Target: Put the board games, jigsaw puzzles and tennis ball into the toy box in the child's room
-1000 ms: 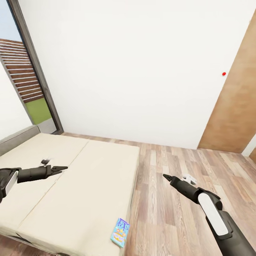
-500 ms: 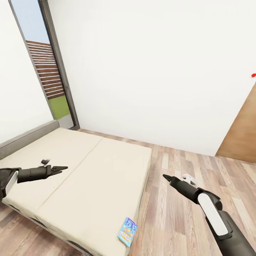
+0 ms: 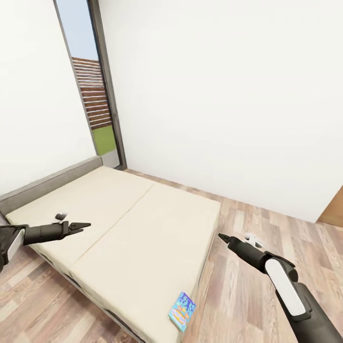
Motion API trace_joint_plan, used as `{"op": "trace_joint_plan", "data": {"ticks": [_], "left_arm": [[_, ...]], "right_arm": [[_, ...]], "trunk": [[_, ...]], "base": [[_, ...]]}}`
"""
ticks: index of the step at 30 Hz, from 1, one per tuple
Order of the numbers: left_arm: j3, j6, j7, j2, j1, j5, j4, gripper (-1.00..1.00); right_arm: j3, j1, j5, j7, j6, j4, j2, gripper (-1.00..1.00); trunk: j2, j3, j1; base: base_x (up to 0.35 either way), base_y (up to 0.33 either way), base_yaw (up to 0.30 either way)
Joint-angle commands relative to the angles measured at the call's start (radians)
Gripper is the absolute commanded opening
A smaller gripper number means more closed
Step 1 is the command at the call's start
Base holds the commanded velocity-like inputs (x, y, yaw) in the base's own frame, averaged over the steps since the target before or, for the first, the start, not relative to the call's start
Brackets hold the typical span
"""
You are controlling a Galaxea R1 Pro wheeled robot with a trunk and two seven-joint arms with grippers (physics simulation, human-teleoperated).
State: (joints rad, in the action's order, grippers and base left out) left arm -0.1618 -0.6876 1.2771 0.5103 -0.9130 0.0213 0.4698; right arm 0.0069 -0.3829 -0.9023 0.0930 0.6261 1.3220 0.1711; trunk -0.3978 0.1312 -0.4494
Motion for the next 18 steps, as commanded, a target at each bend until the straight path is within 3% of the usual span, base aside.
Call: {"op": "trace_joint_plan", "data": {"ticks": [1, 18], "left_arm": [[-0.001, -0.010, 0.002, 0.000, -0.001, 0.002, 0.000, 1.00], [-0.001, -0.011, 0.002, 0.000, -0.001, 0.002, 0.000, 1.00]], "right_arm": [[0.001, -0.001, -0.010, 0.010, 0.003, 0.002, 0.001, 1.00], [0.001, -0.001, -0.010, 0.010, 0.003, 0.002, 0.001, 1.00]], "trunk": [[-0.002, 0.002, -0.001], [-0.002, 0.002, -0.001]], "base": [[0.000, -0.002, 0.288], [0.000, -0.001, 0.288]]}}
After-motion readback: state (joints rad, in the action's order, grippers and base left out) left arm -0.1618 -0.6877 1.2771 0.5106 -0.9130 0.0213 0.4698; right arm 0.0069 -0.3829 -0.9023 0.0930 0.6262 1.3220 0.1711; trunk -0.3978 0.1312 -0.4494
